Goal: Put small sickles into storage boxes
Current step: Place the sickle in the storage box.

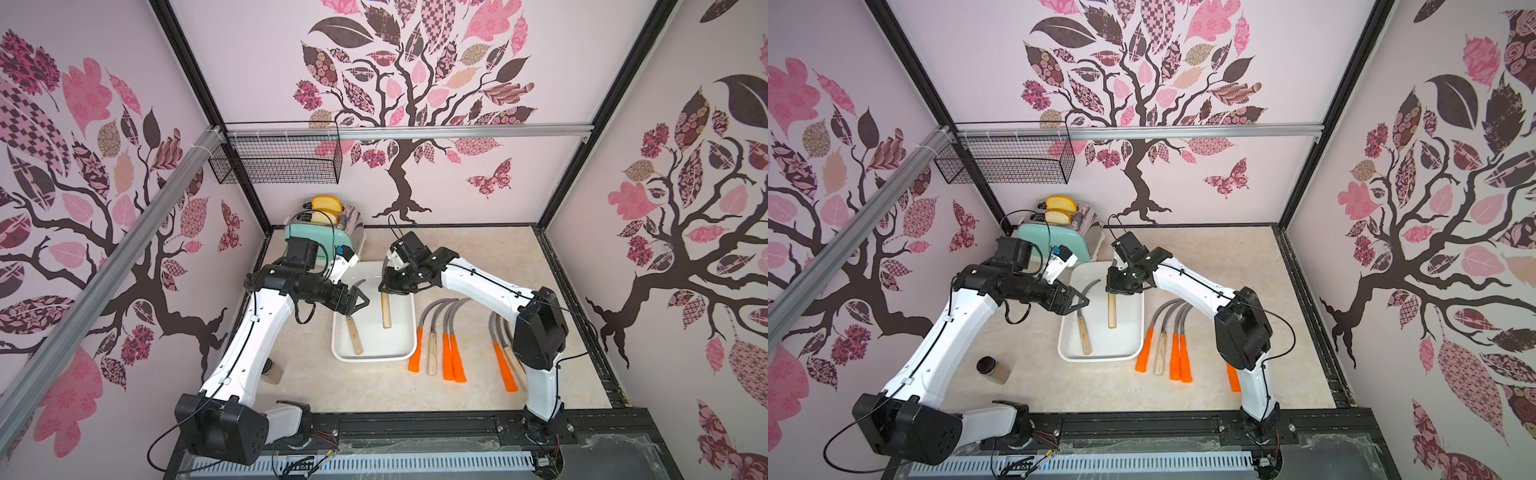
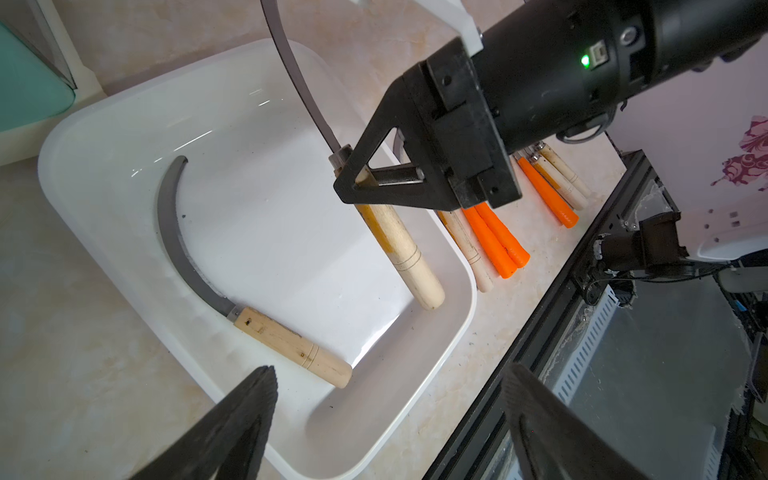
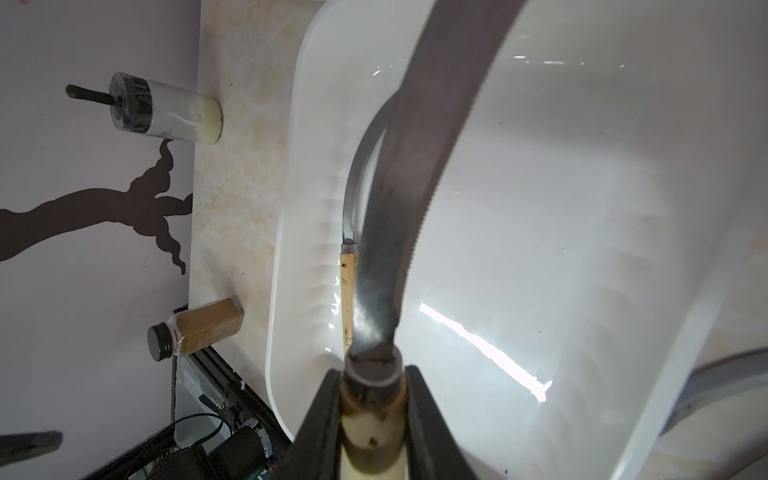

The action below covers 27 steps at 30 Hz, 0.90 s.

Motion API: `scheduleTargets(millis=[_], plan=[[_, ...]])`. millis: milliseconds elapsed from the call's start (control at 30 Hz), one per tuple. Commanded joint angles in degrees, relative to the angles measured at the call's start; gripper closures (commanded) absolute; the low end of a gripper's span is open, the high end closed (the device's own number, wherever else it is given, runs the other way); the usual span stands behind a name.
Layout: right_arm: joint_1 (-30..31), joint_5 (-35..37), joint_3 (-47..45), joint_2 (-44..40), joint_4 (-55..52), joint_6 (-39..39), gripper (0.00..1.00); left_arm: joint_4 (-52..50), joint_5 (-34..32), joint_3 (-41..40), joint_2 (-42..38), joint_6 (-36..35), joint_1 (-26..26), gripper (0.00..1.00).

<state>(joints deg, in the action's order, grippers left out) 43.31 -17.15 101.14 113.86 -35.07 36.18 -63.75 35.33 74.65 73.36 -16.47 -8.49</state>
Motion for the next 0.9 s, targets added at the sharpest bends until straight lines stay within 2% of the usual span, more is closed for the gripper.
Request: scheduleTargets(millis=[0, 133, 400, 867], plan=[[0.64, -1.24, 3.19, 0.99, -2.19, -0.54, 0.96, -1.02, 4.31, -0.66, -0.68, -2.22, 2.90, 0.11], [1.69, -1.05, 4.87, 2.46, -4.01, -0.76, 0.96, 0.37, 6.02, -0.48, 0.13, -1.09, 5.57, 0.11], [4.26, -2.24, 6.16, 6.87, -5.83, -0.15, 0.95, 2.96, 4.82, -0.08, -0.55, 0.64, 5.55, 0.11], [5.60, -2.05, 14.26, 16.41, -11.45, -1.88, 0.95, 4.13, 4.84, 1.00, -1.27, 1.88, 5.51, 0.10]])
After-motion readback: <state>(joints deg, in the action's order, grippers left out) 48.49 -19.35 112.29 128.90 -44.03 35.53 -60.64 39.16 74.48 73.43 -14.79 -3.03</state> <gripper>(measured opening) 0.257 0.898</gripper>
